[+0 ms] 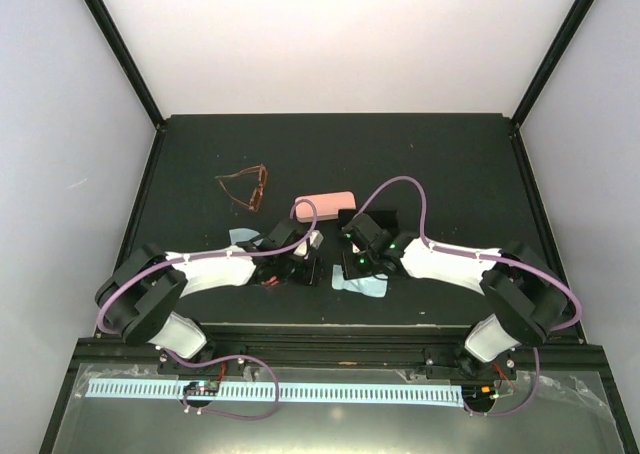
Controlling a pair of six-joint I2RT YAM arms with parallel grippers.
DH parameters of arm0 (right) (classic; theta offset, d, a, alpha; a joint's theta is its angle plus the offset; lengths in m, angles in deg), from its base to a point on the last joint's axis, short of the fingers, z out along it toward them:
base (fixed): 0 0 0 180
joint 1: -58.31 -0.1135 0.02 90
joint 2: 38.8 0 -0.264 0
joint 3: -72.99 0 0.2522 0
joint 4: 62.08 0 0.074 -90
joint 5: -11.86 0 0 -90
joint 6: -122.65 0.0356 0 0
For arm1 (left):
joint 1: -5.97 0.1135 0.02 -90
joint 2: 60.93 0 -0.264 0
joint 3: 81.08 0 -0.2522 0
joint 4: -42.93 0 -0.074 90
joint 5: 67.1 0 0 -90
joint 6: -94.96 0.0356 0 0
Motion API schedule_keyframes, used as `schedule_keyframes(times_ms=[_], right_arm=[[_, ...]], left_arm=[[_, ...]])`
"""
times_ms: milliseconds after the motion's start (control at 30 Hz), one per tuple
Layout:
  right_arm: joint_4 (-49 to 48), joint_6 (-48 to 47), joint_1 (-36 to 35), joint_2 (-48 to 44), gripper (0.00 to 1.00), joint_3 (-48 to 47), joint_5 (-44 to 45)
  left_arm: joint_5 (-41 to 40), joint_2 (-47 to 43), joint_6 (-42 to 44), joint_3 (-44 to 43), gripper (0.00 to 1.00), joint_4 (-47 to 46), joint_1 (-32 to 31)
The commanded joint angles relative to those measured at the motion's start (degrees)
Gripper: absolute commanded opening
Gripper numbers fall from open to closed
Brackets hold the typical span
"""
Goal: Organize the sunglasses
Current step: Move the sunglasses to the center of the board, then adjust the glasses cleaning cloth at the center of the board.
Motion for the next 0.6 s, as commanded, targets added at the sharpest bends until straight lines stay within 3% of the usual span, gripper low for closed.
schedule_keyframes(times_ms=[0,167,233,300,433,567], right_arm=[[-3.2,-1.4,-0.2,0.6,0.01,0.0,-6.5],[-7.5,-0.7,-0.3,1.3,0.03,1.6,-14.1],[-7.2,-0.8,-0.3,-0.2,0.18,2.5,-13.6],[-5.4,-0.1,-0.3,-2.7,0.26,3.4,-9.8],[0.8,3.3,-0.2,-8.0,0.23,4.9,2.5],[4.0,6.4,-0.2,-10.7,0.14,7.5,6.4]], left_arm=[[-2.3,-1.3,-2.1,0.2,0.41,-2.2,-0.1],[-5.8,-3.0,-3.8,1.3,0.37,-2.2,-0.1],[-5.7,-3.4,-4.1,1.6,0.37,-2.9,-0.1],[-4.7,-3.6,-4.1,1.5,0.36,-3.8,-0.1],[-0.3,-3.2,-4.0,1.7,0.36,-7.7,-0.1],[5.3,-0.4,-3.7,0.3,0.34,-11.5,-0.3]])
